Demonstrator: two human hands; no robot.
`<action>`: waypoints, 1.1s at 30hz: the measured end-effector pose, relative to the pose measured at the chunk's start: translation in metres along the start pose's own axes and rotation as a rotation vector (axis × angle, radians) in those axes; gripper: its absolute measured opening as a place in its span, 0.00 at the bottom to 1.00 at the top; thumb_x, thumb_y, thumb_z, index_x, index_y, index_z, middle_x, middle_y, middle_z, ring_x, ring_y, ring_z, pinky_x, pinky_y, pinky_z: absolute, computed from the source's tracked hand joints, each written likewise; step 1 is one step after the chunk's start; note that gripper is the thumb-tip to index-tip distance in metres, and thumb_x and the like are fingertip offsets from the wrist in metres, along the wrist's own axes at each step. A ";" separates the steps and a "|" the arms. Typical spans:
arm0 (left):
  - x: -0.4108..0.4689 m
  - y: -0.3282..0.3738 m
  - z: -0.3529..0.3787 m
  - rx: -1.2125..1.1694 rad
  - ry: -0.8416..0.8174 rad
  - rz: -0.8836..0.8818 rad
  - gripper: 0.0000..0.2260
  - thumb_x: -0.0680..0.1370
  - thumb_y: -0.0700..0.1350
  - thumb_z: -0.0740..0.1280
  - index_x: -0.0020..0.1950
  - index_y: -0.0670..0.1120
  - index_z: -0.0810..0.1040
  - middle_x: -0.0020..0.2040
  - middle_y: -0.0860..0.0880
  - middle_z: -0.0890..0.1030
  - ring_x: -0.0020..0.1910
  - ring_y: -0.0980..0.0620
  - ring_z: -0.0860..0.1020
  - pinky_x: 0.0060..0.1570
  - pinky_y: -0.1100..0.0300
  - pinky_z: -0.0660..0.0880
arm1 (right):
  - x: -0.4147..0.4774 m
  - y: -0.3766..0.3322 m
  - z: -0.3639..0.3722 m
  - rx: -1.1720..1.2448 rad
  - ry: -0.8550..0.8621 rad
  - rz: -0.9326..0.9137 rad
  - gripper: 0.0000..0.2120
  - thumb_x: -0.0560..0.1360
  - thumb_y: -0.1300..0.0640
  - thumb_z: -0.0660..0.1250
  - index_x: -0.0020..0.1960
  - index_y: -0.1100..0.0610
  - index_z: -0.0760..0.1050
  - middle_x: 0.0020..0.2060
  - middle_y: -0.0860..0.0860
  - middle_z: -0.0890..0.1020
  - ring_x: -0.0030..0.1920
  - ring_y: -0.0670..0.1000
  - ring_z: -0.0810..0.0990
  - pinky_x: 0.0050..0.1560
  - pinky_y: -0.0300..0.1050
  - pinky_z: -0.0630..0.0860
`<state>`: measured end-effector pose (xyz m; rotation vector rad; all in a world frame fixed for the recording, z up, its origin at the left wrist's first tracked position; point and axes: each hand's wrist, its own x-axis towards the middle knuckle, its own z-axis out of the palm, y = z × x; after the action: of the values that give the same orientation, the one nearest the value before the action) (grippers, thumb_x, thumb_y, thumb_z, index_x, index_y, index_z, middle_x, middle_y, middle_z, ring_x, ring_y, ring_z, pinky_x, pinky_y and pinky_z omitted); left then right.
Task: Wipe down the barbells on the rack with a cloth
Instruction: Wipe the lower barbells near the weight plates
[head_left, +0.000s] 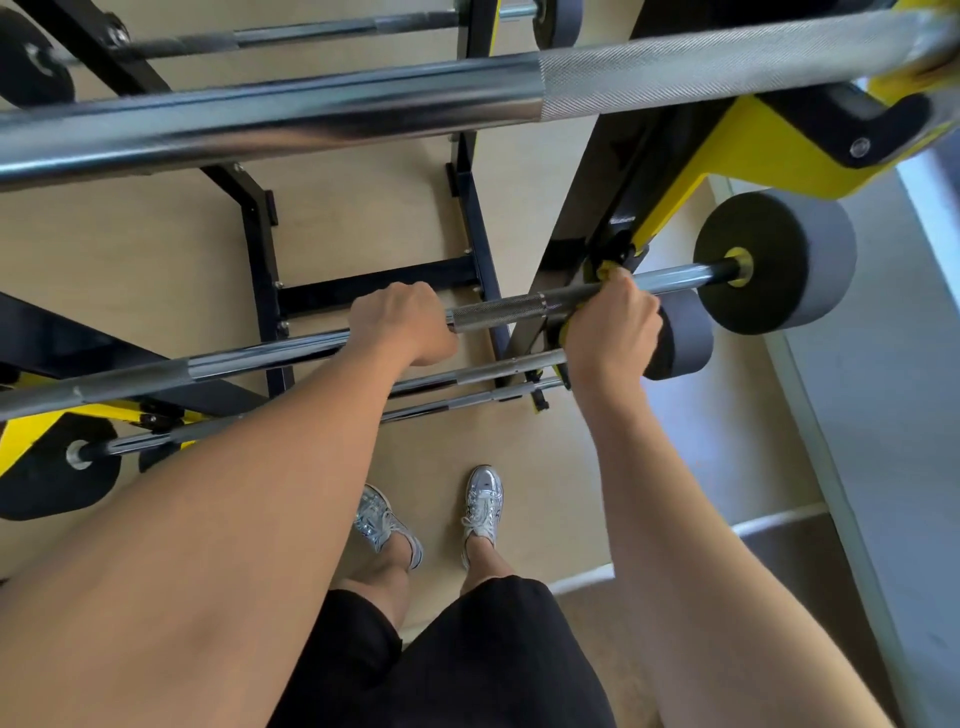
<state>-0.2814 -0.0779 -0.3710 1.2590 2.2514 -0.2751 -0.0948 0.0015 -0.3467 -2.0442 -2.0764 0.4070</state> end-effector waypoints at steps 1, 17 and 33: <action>0.000 0.001 0.000 -0.017 -0.014 -0.015 0.09 0.76 0.53 0.67 0.47 0.47 0.75 0.41 0.48 0.78 0.37 0.48 0.75 0.37 0.55 0.71 | -0.009 -0.008 0.002 0.014 -0.008 -0.080 0.10 0.83 0.67 0.61 0.60 0.61 0.79 0.45 0.55 0.79 0.45 0.54 0.78 0.38 0.41 0.66; -0.019 0.005 0.046 0.061 0.461 0.069 0.09 0.78 0.50 0.72 0.50 0.48 0.75 0.39 0.50 0.77 0.40 0.47 0.77 0.43 0.53 0.67 | -0.030 -0.011 0.003 0.084 -0.081 -0.419 0.16 0.82 0.63 0.62 0.67 0.56 0.80 0.43 0.55 0.83 0.43 0.57 0.81 0.42 0.44 0.73; 0.001 0.000 0.000 -0.003 0.041 0.093 0.10 0.76 0.51 0.68 0.41 0.48 0.72 0.38 0.49 0.77 0.34 0.49 0.75 0.38 0.54 0.73 | -0.011 0.003 0.013 0.216 0.047 -0.257 0.14 0.82 0.64 0.63 0.61 0.58 0.84 0.42 0.53 0.86 0.37 0.50 0.79 0.46 0.40 0.77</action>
<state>-0.2814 -0.0771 -0.3716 1.3750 2.2184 -0.2130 -0.0961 -0.0104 -0.3589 -1.6270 -2.1275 0.5076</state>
